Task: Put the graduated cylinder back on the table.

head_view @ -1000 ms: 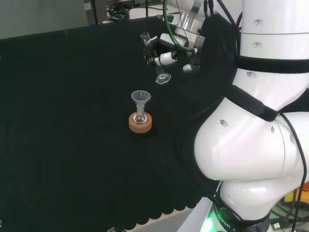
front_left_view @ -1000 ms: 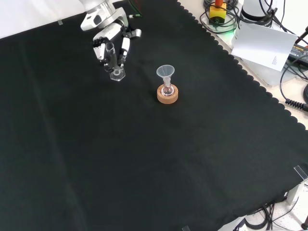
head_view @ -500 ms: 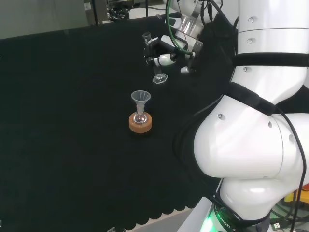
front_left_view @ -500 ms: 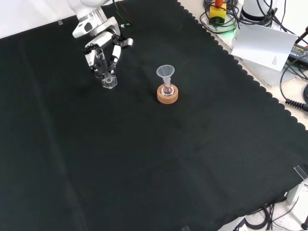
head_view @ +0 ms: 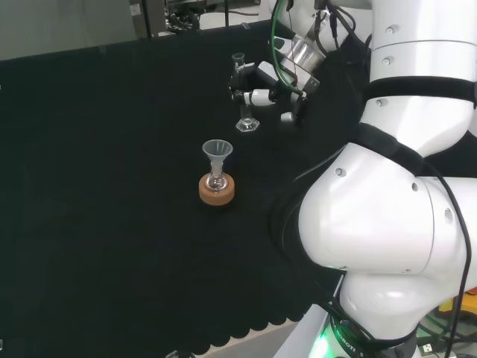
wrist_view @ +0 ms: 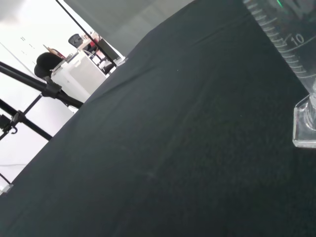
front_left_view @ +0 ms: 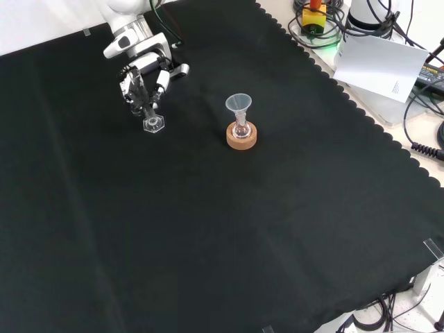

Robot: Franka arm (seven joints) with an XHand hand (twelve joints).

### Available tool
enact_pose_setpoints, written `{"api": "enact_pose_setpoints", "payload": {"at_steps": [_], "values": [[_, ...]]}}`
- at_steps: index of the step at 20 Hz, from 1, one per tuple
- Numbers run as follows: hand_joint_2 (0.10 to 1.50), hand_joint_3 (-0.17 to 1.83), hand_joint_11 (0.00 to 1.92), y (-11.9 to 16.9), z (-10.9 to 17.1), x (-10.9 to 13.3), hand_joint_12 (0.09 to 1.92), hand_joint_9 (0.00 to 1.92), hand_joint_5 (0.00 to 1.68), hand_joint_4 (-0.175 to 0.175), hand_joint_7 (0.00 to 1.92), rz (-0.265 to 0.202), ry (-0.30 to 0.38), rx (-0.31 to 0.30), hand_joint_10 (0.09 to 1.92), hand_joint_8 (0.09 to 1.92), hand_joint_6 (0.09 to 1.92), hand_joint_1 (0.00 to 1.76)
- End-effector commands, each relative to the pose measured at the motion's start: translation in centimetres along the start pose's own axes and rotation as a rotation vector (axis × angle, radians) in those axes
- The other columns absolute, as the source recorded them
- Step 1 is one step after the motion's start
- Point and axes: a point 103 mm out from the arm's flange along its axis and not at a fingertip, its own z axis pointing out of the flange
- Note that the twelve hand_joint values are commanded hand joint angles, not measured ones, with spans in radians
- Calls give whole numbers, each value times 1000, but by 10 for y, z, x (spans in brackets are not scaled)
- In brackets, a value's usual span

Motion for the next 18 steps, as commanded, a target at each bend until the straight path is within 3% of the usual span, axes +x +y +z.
{"api": "enact_pose_setpoints", "payload": {"at_steps": [1,18], "values": [[1163,-1,1239,4,1,-7,722,1382,906,-99,1139,-10,19,-30,87,324,1136,1102],[1175,3,1198,4,13,-6,791,1341,878,-106,1012,-24,-4,-32,87,493,1175,1096]]}}
